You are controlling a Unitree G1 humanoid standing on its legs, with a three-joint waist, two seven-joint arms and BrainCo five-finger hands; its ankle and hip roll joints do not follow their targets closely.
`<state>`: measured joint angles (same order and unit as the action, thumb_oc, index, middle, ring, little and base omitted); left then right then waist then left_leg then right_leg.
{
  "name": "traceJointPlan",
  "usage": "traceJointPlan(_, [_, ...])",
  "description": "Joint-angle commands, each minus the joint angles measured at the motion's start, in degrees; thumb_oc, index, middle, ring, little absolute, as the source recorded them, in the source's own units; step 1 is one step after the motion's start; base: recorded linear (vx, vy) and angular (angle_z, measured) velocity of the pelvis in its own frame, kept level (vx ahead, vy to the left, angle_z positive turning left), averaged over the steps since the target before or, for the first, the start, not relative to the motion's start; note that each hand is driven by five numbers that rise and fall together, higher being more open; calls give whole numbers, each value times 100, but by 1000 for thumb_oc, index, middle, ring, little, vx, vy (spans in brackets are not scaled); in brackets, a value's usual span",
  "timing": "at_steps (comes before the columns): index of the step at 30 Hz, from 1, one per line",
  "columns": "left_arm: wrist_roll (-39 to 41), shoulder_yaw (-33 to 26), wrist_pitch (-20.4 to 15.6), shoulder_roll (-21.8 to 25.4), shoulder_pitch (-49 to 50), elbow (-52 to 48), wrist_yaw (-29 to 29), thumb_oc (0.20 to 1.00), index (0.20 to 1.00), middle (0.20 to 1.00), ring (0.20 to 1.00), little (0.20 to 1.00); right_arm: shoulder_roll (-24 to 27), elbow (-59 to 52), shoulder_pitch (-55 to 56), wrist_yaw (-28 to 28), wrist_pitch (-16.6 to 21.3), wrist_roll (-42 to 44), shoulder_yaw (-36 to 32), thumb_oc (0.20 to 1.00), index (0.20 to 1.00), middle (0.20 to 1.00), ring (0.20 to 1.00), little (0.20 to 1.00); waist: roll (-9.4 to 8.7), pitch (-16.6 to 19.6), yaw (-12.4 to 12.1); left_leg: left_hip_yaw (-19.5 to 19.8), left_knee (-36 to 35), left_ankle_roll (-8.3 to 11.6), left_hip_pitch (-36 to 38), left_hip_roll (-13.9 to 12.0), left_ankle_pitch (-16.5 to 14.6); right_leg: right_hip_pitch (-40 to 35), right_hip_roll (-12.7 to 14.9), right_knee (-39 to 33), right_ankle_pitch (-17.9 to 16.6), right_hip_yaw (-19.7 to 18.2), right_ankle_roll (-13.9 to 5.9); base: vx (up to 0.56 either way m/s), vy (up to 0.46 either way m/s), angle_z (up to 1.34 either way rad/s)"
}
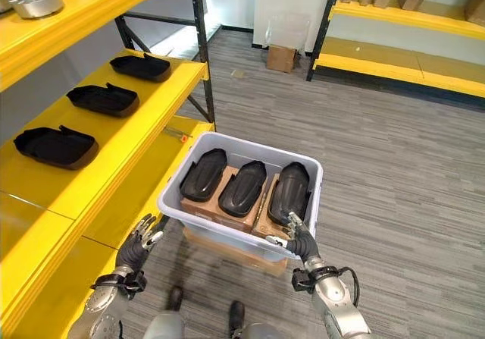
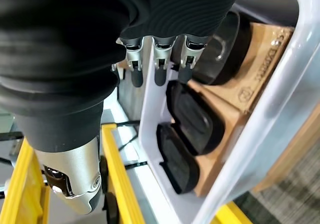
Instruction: Move parts from the plastic box to the shelf.
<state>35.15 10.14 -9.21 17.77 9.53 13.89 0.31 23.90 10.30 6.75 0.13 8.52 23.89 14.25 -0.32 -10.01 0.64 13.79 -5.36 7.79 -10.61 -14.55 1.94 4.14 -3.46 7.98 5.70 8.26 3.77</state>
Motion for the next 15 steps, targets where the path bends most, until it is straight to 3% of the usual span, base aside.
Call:
traceJointPlan(1, [-69, -161, -305, 330, 282, -477, 3, 1000, 1000, 1000, 1000, 1000, -39, -490, 211, 21, 305, 22, -44, 1000, 1000, 1000, 1000, 1000, 8, 323, -88, -25, 469, -329, 107, 328, 510, -342, 734, -324, 27, -499, -715, 307, 337, -57])
traceJointPlan(3, [-96, -151, -323, 408, 301, -532, -86, 1000, 1000, 1000, 1000, 1000, -149, -496, 322, 122, 225, -15, -67, 1000, 1000, 1000, 1000, 1000, 21, 416, -51, -349, 692, -420, 248, 600, 206, -461, 1086, -255, -49, -562, -906, 336, 410, -89])
traceJointPlan(5, [-89, -160, -330, 439, 322, -590, -97, 1000, 1000, 1000, 1000, 1000, -154, -519, 344, 142, 213, -33, -69, 1000, 1000, 1000, 1000, 1000, 9, 421, -69, -441, 762, -459, 260, 657, 114, -456, 1175, -237, -76, -594, -973, 146, 198, -39])
traceJointPlan(7, [-36, -203, -343, 589, 333, -634, -86, 1000, 1000, 1000, 1000, 1000, -172, -561, 293, 193, 189, -57, -27, 1000, 1000, 1000, 1000, 1000, -16, 408, -85, -755, 1063, -586, 228, 876, -225, -400, 1517, -224, -234, -690, -1189, 167, 310, -53])
traceJointPlan(15, [22, -225, -358, 715, 398, -709, -118, 1000, 1000, 1000, 1000, 1000, -82, -705, 261, 247, 222, -61, -90, 1000, 1000, 1000, 1000, 1000, -101, 399, -12, -1032, 1422, -729, 64, 1100, -619, -260, 1851, -462, -538, -745, -1375, 83, 129, -26])
